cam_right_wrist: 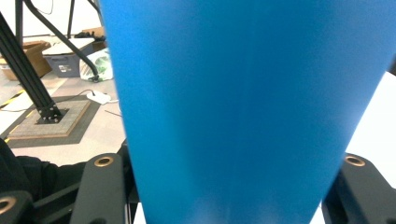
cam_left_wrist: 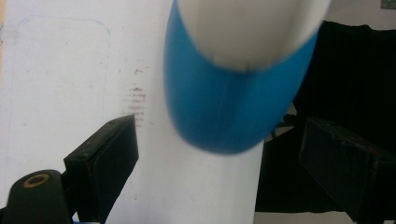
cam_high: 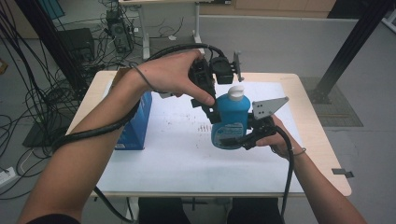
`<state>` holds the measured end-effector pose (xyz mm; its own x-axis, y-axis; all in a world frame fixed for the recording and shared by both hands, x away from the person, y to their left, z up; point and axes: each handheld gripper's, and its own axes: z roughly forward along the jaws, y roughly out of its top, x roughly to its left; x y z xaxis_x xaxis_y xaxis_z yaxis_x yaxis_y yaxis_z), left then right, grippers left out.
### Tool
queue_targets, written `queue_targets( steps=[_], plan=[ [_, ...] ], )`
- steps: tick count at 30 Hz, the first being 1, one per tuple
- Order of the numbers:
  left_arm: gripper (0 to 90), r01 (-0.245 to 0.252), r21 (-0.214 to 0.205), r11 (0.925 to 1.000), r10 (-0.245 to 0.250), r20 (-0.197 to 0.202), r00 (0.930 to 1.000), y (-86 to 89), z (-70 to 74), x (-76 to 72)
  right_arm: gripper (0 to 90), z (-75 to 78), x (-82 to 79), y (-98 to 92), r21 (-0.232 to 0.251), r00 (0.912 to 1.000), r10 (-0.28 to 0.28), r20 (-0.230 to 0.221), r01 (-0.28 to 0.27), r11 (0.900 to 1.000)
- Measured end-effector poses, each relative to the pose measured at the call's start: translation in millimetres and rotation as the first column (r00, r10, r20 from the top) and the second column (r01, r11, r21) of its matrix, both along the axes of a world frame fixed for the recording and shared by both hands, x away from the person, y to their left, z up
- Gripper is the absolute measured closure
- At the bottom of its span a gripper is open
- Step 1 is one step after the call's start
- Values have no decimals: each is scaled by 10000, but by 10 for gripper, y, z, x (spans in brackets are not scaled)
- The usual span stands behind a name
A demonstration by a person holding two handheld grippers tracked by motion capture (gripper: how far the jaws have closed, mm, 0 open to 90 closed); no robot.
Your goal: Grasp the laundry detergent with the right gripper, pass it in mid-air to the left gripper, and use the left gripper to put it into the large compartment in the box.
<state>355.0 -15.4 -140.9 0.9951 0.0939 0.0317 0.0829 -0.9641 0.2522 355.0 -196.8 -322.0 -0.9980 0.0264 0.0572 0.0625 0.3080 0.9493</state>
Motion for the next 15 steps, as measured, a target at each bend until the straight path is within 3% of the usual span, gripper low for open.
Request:
queue_targets(
  steps=[15],
  plan=[
    [118, 420, 85, 9991, -421, 68, 9991, -129, 28, -51, 397, 56, -27, 208, -16, 9989, 468, 62, -468, 9989]
  ],
)
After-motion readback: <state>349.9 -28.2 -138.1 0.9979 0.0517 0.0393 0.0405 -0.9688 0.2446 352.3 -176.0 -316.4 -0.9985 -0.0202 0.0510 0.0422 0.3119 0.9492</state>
